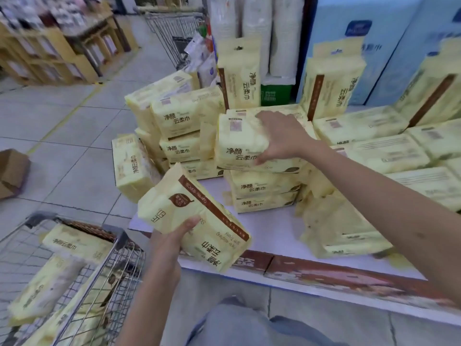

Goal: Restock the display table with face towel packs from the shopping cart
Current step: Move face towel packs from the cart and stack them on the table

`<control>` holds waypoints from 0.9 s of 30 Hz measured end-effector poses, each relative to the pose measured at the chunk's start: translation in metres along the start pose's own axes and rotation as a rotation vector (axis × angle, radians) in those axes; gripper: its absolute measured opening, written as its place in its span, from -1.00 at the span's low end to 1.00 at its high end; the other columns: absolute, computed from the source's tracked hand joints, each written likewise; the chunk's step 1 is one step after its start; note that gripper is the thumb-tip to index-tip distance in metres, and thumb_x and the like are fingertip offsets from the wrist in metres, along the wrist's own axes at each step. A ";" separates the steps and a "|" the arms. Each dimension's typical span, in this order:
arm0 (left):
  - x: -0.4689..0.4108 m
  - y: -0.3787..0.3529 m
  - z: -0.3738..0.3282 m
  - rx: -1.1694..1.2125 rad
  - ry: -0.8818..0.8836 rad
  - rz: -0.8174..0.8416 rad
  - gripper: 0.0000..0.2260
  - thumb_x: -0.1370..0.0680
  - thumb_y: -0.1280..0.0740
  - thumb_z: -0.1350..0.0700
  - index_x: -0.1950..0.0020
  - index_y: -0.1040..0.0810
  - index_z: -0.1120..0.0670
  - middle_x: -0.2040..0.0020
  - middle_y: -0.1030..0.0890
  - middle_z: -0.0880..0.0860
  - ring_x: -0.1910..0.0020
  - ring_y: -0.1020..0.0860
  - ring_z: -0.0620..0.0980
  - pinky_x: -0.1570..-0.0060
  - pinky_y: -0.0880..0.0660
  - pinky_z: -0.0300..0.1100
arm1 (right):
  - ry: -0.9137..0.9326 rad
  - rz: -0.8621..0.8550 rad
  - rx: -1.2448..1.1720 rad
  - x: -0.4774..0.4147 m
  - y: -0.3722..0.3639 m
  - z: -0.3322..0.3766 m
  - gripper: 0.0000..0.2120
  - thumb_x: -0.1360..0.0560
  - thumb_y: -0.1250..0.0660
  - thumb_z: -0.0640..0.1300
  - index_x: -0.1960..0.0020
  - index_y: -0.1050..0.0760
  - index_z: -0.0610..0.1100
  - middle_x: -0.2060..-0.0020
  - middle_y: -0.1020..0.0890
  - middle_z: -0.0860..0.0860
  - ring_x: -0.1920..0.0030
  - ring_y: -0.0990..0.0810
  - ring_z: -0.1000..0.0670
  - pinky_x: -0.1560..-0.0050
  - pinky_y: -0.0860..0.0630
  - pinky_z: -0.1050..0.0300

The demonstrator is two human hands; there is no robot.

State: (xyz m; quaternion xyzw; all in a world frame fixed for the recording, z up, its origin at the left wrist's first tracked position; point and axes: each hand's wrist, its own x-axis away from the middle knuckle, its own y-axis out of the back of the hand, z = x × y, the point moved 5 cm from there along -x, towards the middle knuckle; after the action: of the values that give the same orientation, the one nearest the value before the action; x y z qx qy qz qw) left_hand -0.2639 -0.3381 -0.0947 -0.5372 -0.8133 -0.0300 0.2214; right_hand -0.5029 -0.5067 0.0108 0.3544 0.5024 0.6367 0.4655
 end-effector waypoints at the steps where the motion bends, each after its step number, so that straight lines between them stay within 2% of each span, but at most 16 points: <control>1: -0.002 -0.002 -0.001 0.010 0.006 0.003 -0.35 -0.15 -0.55 0.17 -0.23 -0.50 0.05 -0.08 -0.65 0.01 -0.09 -0.60 0.04 -0.04 -0.55 0.05 | 0.005 0.026 0.064 -0.004 -0.006 -0.005 0.06 -0.17 -0.56 0.22 -0.48 -0.13 -0.14 -0.38 -0.37 -0.09 -0.37 -0.33 -0.13 -0.37 -0.18 -0.08; 3: -0.007 -0.005 -0.002 0.027 0.027 -0.012 -0.20 -0.07 -0.63 0.17 -0.29 -0.46 0.08 -0.12 -0.65 0.03 -0.12 -0.60 0.07 -0.16 -0.51 0.15 | 0.022 0.060 0.147 -0.009 -0.017 -0.012 0.05 -0.19 -0.53 0.24 -0.49 -0.12 -0.12 -0.39 -0.35 -0.09 -0.37 -0.31 -0.12 -0.37 -0.16 -0.05; 4: -0.008 -0.007 -0.003 0.024 0.031 -0.017 -0.20 -0.07 -0.63 0.17 -0.29 -0.46 0.08 -0.12 -0.65 0.03 -0.13 -0.60 0.07 -0.17 -0.50 0.17 | 0.040 0.071 0.180 -0.010 -0.022 -0.013 0.04 -0.20 -0.52 0.25 -0.49 -0.11 -0.11 -0.40 -0.34 -0.08 -0.38 -0.29 -0.11 -0.37 -0.16 -0.04; 7: -0.013 -0.011 -0.002 0.006 0.034 -0.012 -0.34 -0.12 -0.57 0.19 -0.20 -0.50 0.06 -0.09 -0.66 0.03 -0.10 -0.61 0.08 -0.14 -0.51 0.17 | 0.080 0.104 0.238 -0.012 -0.032 -0.016 0.05 -0.21 -0.49 0.29 -0.50 -0.08 -0.09 -0.40 -0.31 -0.06 -0.38 -0.26 -0.10 -0.36 -0.16 -0.02; 12: -0.021 -0.012 0.001 -0.033 0.065 -0.016 -0.33 -0.11 -0.55 0.15 -0.21 -0.52 0.11 -0.06 -0.67 0.05 -0.07 -0.62 0.12 -0.10 -0.52 0.23 | 0.089 0.093 0.312 -0.010 -0.035 -0.022 0.09 -0.24 -0.42 0.35 -0.54 0.04 -0.06 -0.43 -0.25 -0.04 -0.40 -0.19 -0.11 -0.39 -0.12 -0.03; 14: -0.025 -0.013 0.001 -0.079 0.062 0.004 -0.43 -0.15 -0.54 0.18 -0.14 -0.54 0.09 0.01 -0.69 0.01 -0.02 -0.64 0.09 -0.01 -0.56 0.15 | 0.075 0.079 0.350 -0.007 -0.036 -0.020 0.09 -0.27 -0.39 0.36 -0.55 0.11 -0.05 -0.48 -0.16 -0.06 -0.47 -0.08 -0.14 -0.46 0.00 -0.09; 16: -0.029 -0.017 -0.003 -0.128 0.029 0.041 -0.55 -0.20 -0.54 0.26 -0.05 -0.55 0.05 0.12 -0.70 -0.07 0.04 -0.65 0.01 0.15 -0.59 -0.03 | 0.052 0.028 0.335 0.001 -0.034 -0.013 0.05 -0.32 -0.37 0.34 -0.55 0.15 -0.04 -0.51 -0.06 -0.06 -0.51 0.04 -0.16 -0.49 0.13 -0.14; 18: -0.034 -0.020 -0.006 -0.217 0.006 0.091 -0.55 -0.21 -0.58 0.27 -0.01 -0.55 0.03 0.16 -0.71 -0.10 0.09 -0.67 -0.05 0.24 -0.58 -0.15 | 0.033 -0.137 0.169 0.017 -0.026 0.002 -0.04 -0.38 -0.36 0.28 -0.55 0.06 -0.06 -0.50 -0.12 -0.05 -0.51 0.02 -0.15 -0.48 0.13 -0.09; 20: -0.040 -0.022 -0.008 -0.355 -0.002 0.125 -0.40 -0.09 -0.65 0.12 -0.08 -0.55 0.03 0.09 -0.71 -0.07 0.07 -0.67 -0.05 0.16 -0.61 -0.06 | -0.008 -0.273 -0.163 0.036 -0.018 0.019 -0.19 -0.41 -0.37 0.20 -0.51 -0.11 -0.05 -0.42 -0.28 -0.02 -0.46 -0.14 -0.07 -0.43 -0.02 0.04; 21: -0.042 -0.024 -0.010 -0.444 -0.013 0.135 -0.32 -0.02 -0.65 0.01 -0.10 -0.55 0.02 0.07 -0.70 -0.06 0.06 -0.67 -0.05 0.10 -0.61 0.00 | -0.031 -0.255 -0.363 0.043 -0.019 0.027 -0.25 -0.41 -0.38 0.17 -0.49 -0.18 -0.02 -0.37 -0.34 0.02 -0.41 -0.21 -0.01 -0.39 -0.09 0.11; 23: -0.046 -0.028 -0.014 -0.611 -0.054 0.172 -0.26 0.04 -0.61 -0.13 -0.11 -0.54 -0.05 0.05 -0.69 -0.09 0.06 -0.66 -0.08 0.05 -0.60 0.04 | -0.043 -0.063 -0.620 0.052 -0.029 0.045 -0.30 -0.40 -0.39 0.18 -0.46 -0.22 0.05 -0.33 -0.36 0.10 -0.36 -0.28 0.08 -0.38 -0.20 0.12; 25: -0.050 -0.031 -0.022 -0.747 -0.097 0.209 -0.28 0.04 -0.58 -0.19 -0.10 -0.54 -0.12 0.05 -0.68 -0.13 0.06 -0.65 -0.13 0.07 -0.60 -0.01 | -0.024 0.158 -0.638 0.056 -0.041 0.059 -0.21 -0.36 -0.41 0.22 -0.48 -0.16 0.09 -0.40 -0.30 0.11 -0.40 -0.25 0.09 -0.40 -0.23 0.07; 27: -0.053 -0.030 -0.030 -0.840 -0.123 0.227 -0.27 0.04 -0.55 -0.23 -0.11 -0.52 -0.14 0.04 -0.67 -0.13 0.06 -0.64 -0.12 0.10 -0.60 0.00 | -0.021 0.243 -0.645 0.055 -0.048 0.066 -0.12 -0.31 -0.45 0.22 -0.50 -0.10 0.10 -0.43 -0.26 0.10 -0.41 -0.24 0.08 -0.38 -0.24 0.09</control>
State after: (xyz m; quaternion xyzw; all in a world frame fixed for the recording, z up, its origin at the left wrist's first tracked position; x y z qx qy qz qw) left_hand -0.2637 -0.4051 -0.0829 -0.6672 -0.6780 -0.3019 -0.0632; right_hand -0.4487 -0.4311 -0.0208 0.2528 0.2246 0.8098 0.4794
